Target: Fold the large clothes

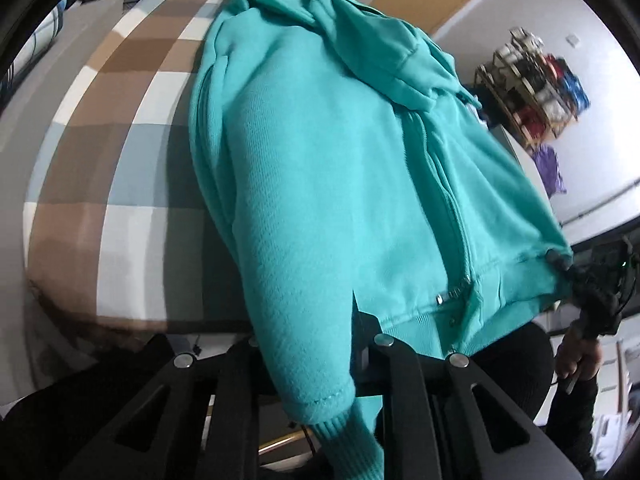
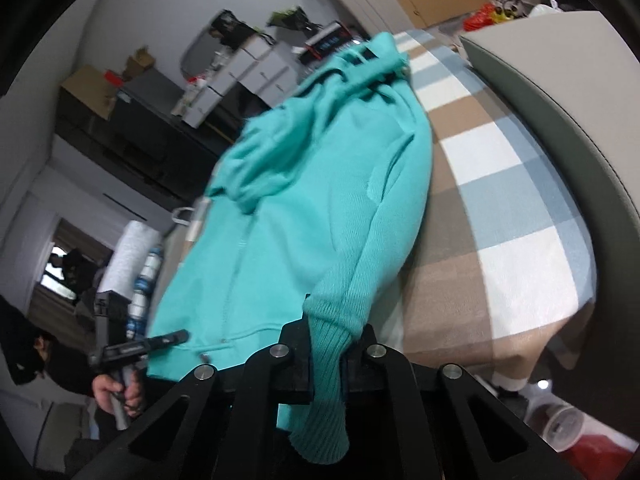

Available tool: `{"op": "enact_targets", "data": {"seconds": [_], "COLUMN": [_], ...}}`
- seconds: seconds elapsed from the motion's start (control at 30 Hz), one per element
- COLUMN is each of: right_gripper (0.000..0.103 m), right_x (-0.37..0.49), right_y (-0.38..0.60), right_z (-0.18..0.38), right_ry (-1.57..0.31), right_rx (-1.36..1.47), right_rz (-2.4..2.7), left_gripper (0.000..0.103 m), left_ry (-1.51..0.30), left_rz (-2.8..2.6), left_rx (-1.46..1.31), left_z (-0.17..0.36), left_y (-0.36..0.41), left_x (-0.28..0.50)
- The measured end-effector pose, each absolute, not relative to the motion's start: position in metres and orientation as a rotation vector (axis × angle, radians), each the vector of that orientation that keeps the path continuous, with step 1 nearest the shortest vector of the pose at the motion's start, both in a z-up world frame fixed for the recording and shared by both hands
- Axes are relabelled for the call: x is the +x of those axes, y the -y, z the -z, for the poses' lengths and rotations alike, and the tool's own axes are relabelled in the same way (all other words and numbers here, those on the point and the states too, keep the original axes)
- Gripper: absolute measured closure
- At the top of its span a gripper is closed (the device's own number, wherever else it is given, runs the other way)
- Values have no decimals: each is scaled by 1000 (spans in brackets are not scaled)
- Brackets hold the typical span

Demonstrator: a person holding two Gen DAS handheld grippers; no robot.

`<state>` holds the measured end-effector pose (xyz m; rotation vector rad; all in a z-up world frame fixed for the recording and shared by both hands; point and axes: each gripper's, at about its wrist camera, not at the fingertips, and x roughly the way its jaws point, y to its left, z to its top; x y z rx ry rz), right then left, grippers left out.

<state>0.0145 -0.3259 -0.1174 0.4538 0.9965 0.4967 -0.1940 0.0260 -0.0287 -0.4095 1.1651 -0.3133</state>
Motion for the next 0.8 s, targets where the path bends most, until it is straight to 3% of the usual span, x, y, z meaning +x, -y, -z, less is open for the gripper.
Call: {"op": "enact_targets", "data": {"seconds": [0.43, 0.57, 0.8], "right_gripper": [96, 96, 95], "right_x": [-44, -21, 107], "right_y": [346, 351, 340], "right_z": [94, 72, 13], "right_ry": [-885, -860, -855], "right_rx": [708, 793, 811], "right_rz": [-668, -674, -632], "left_gripper": [91, 91, 91], "left_ry": [-1160, -1124, -1089], "left_rz": [490, 517, 533], "left_rx": [-494, -516, -625], "left_z": [-8, -43, -103], "left_y": [-37, -45, -53], "left_x": [-209, -158, -8]}}
